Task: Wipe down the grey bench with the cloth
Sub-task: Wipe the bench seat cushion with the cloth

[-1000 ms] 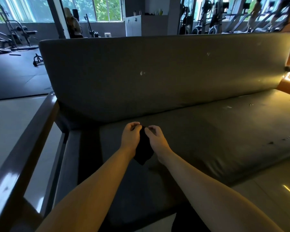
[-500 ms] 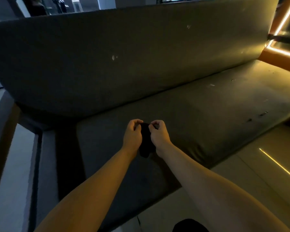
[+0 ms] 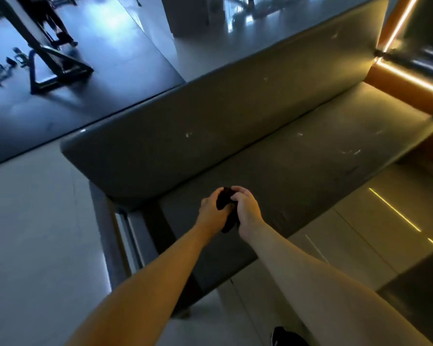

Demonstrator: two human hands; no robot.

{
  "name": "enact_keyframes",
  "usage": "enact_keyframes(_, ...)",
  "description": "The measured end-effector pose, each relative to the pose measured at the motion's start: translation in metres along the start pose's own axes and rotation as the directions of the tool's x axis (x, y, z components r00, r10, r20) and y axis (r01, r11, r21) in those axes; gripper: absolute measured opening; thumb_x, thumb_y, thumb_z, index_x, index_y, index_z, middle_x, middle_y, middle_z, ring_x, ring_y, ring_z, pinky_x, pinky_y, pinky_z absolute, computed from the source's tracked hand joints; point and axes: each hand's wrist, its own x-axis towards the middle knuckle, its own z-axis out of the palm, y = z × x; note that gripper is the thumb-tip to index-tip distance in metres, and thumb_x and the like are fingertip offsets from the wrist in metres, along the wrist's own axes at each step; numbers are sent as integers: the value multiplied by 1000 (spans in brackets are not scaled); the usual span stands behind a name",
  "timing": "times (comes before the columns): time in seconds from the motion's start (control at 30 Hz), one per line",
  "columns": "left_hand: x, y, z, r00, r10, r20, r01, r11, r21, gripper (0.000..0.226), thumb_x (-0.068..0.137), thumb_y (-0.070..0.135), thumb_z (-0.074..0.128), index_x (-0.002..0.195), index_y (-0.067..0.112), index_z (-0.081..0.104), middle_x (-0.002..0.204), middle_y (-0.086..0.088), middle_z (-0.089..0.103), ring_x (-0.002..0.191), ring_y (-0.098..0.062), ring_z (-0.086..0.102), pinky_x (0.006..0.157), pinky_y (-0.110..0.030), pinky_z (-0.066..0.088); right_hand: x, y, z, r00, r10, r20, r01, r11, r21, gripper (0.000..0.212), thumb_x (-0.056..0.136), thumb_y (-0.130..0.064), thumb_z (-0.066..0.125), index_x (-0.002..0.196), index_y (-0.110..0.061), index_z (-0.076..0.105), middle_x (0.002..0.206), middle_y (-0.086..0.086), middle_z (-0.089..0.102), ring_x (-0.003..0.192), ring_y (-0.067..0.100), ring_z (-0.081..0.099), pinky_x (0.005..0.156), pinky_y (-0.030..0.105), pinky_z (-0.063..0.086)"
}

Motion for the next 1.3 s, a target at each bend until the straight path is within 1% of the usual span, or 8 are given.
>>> enact_keyframes(0.1,-40,33,-50,999,6,-39,-11,990,-138,41,102,29,57,142,32,47,126,4,60,106,-8,61,81,-26,52,-54,-28,36,999,-8,48,10,999,-51,30,100,-12,48,117,-29,67,120,10,61,105,29,60,76,41,53)
enact_keyframes(0.33,-81,42,-158,988,32,-151,-51,991,-123,36,102,22,55,137,29,52,120,6,63,104,-7,61,78,-21,50,-121,-38,123,986,-96,138,128,960,-250,37,102,-21,56,134,-36,48,127,7,53,109,27,58,74,38,55)
enact_keyframes(0.5,-89,7,-237,989,84,-119,-86,996,-7,38,103,17,53,140,26,51,123,7,61,102,-3,58,69,-13,41,-148,-5,207,994,-55,96,79,960,-269,33,105,-24,52,131,-35,36,122,11,51,102,28,59,69,40,55)
enact_keyframes(0.7,-91,-34,-309,994,107,-28,-103,988,112,46,101,16,53,145,28,46,130,3,61,117,-13,59,106,-39,50,-155,36,277,991,-126,46,134,938,-320,27,104,-22,52,127,-34,43,119,6,55,102,22,58,92,46,55)
enact_keyframes(0.93,-54,-38,-352,990,142,4,-140,977,161,47,101,19,54,146,30,43,129,3,60,117,-14,59,104,-41,51,-127,46,323,974,-215,-73,202,967,-158,16,103,-26,54,115,-37,54,112,-1,61,104,18,61,93,44,56)
enact_keyframes(1.07,-26,-47,-382,988,154,0,-150,963,225,39,103,21,52,141,28,48,120,7,60,98,-3,58,81,-19,49,-103,47,357,980,-180,-85,172,981,-94,26,103,-25,55,123,-35,44,116,5,57,101,22,61,79,37,57)
enact_keyframes(1.2,11,-54,-416,983,183,-11,-174,951,257,40,102,18,49,141,29,51,124,3,64,109,-12,61,99,-37,53,-80,44,391,980,-200,0,199,975,-95,30,101,-15,55,123,-32,43,119,7,54,105,24,60,77,36,56)
enact_keyframes(1.3,35,-57,-431,979,201,18,-198,941,274,40,102,17,49,141,29,52,120,4,65,102,-7,62,88,-28,53,-61,37,409,978,-207,-18,203,973,-111,30,100,-12,53,122,-32,49,118,6,55,104,24,60,82,39,58)
